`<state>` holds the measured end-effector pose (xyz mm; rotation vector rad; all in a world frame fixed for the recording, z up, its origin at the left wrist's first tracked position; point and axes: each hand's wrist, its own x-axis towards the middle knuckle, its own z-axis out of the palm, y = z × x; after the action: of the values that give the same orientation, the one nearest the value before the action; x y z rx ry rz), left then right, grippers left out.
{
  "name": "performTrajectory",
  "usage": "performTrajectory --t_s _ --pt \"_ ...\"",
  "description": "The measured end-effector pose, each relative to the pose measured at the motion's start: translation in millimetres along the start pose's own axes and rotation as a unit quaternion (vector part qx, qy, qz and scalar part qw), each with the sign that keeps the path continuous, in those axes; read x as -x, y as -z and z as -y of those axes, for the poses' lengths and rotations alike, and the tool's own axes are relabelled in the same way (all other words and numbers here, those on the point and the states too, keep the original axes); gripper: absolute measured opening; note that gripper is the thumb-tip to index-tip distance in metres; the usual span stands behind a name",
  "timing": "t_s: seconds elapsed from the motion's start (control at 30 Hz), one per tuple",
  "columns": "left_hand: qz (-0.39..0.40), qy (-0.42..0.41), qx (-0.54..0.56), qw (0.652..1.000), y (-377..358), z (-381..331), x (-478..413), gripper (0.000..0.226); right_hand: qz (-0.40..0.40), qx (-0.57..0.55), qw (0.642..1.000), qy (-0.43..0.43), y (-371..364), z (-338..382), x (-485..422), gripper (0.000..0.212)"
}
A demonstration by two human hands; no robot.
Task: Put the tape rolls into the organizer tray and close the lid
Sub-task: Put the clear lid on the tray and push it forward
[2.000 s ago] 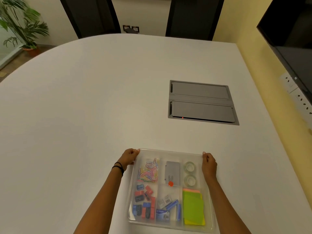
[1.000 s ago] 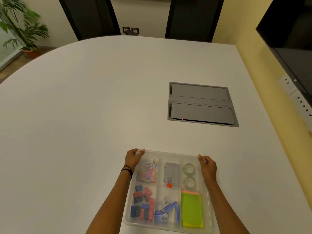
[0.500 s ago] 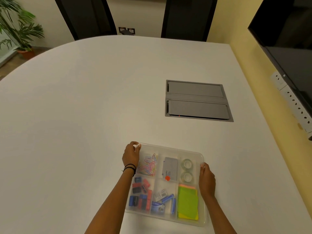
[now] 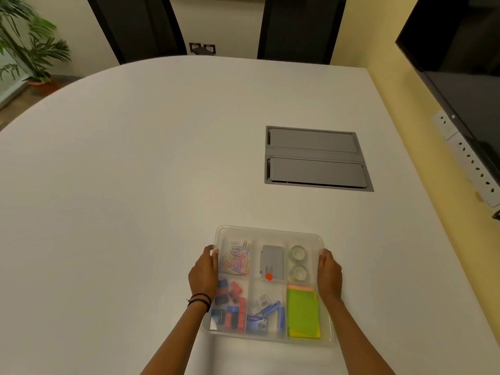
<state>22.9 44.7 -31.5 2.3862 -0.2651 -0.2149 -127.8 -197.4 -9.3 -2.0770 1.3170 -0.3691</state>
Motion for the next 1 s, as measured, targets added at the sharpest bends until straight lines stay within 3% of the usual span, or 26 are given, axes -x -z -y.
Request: performTrajectory --t_s 0.47,0.73,0.93,1.0 --pt "0.021 0.021 0.053 0.998 0 -4 -14 0.027 0.010 0.012 1.000 0.012 -7 11 -22 0.030" --pt "0.015 -0.003 0.042 0.999 5 -5 -9 0.025 0.089 -0.036 0.995 -0.003 1 -9 -1 0.025" --pt "0.025 -0.015 0.007 1.000 9 5 6 0.028 0.059 -0.019 0.998 -0.014 9 -20 29 0.029" --pt "0.032 -0.014 0.005 0.999 12 7 15 0.027 0.050 -0.015 0.998 -0.024 13 -20 39 0.039"
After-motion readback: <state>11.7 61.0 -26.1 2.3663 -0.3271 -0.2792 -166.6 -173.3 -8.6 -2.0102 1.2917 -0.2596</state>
